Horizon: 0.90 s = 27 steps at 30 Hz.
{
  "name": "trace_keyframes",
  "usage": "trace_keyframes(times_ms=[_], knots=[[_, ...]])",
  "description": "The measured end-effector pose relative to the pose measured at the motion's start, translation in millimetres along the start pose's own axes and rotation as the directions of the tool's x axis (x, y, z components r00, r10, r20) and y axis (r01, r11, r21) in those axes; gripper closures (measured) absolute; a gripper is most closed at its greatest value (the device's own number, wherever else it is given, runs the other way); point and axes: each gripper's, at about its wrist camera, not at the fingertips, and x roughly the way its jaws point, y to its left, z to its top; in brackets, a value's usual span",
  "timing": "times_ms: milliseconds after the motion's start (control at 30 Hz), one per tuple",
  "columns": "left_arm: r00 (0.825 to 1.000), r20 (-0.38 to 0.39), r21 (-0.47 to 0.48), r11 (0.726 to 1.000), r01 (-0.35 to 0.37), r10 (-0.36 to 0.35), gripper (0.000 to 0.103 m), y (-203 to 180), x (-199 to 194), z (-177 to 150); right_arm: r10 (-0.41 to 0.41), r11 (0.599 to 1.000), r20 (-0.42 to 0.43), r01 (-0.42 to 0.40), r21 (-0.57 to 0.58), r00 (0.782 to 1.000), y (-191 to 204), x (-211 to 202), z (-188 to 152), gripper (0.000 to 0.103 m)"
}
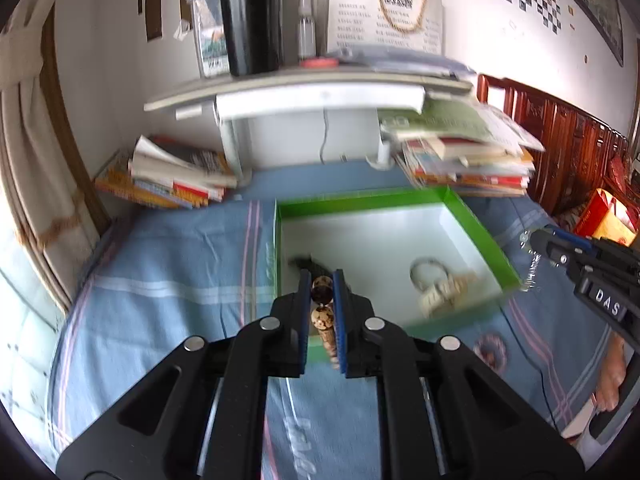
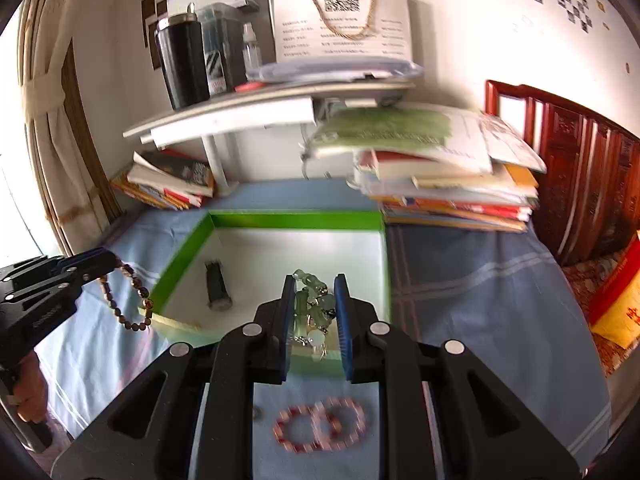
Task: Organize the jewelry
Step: 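Carry both items into the green box and open both tools to release them, then withdraw the left tool to the red-and-white bracelet while the right tool reaches the pink bracelet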
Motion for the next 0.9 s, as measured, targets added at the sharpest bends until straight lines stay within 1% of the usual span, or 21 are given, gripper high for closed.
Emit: trace_keyframes(times_ms=[67,133,233,267,300,400,467,500,533,600,667,733,800,867,900], knots=[[1.000,0.014,0.016,1.000,-0.012,0.012,0.092,-2.1,10.0,13.4,0.022,1.000,-0.008,-0.022,0.004,1.000,3.1,12.9,12.4,0.083],[0.999,0.015,0.026,0.999,-0.032,0.032,0.092,-3.7,25.1,21.6,0.012,1.000,-0.030,-0.012,0.003,0.999,6.9,33.2,20.8,0.083],[0.998,-0.041,0.021,0.998,-0.052,0.053,0.092,-3.1,58.0,23.7,-0.021,1.000,-0.090,0.021,0.000,0.996,11.2,68.7,22.5,0.083],[0.996,-0.062,0.017,0.997,-0.069,0.070,0.092,-1.9,71.0,22.2,-0.028,1.000,-0.115,0.028,0.002,0.993,10.9,80.9,20.5,0.083],[0.993,-0.084,0.015,0.996,-0.086,0.087,0.092,-0.7,83.4,20.1,-0.036,0.999,-0.149,0.037,0.007,0.988,10.5,96.8,17.8,0.083],[0.985,-0.140,0.009,0.995,-0.104,0.104,0.092,3.0,110.0,11.5,-0.067,0.998,-0.215,0.068,-0.004,0.974,11.8,128.6,7.9,0.083],[0.979,-0.169,0.005,0.993,-0.118,0.117,0.092,5.5,121.1,7.1,-0.073,0.997,-0.239,0.073,-0.010,0.968,12.9,140.2,2.7,0.083],[0.974,-0.186,0.002,0.992,-0.129,0.127,0.092,7.4,126.6,5.2,-0.073,0.997,-0.251,0.072,-0.013,0.965,13.0,144.4,0.4,0.082],[0.973,-0.191,-0.001,0.992,-0.130,0.127,0.091,8.5,128.6,4.2,-0.070,0.998,-0.261,0.069,-0.013,0.963,12.9,147.1,-1.2,0.075],[0.976,-0.175,-0.010,0.991,-0.136,0.132,0.086,11.3,127.1,3.9,-0.057,0.998,-0.265,0.057,-0.008,0.963,12.1,142.9,-1.0,0.063],[0.977,-0.157,-0.006,0.989,-0.145,0.142,0.064,10.5,119.7,5.4,-0.056,0.998,-0.230,0.056,-0.005,0.972,11.3,129.9,1.8,0.059],[0.982,-0.115,0.007,0.989,-0.147,0.147,0.060,6.9,104.7,6.3,-0.062,0.998,-0.183,0.061,-0.009,0.981,9.5,106.7,4.0,0.054],[0.984,-0.087,0.029,0.988,-0.153,0.155,0.060,0.2,86.7,4.0,-0.054,0.999,-0.150,0.053,-0.008,0.987,5.2,77.9,1.2,0.054],[0.987,-0.072,0.041,0.989,-0.142,0.145,0.057,-6.9,69.7,-3.5,-0.064,0.998,-0.142,0.063,-0.010,0.988,0.4,57.0,-5.7,0.054],[0.989,-0.070,0.046,0.991,-0.125,0.128,0.056,-11.7,60.7,-9.8,-0.073,0.997,-0.143,0.072,-0.012,0.987,-4.0,42.4,-13.8,0.054]])
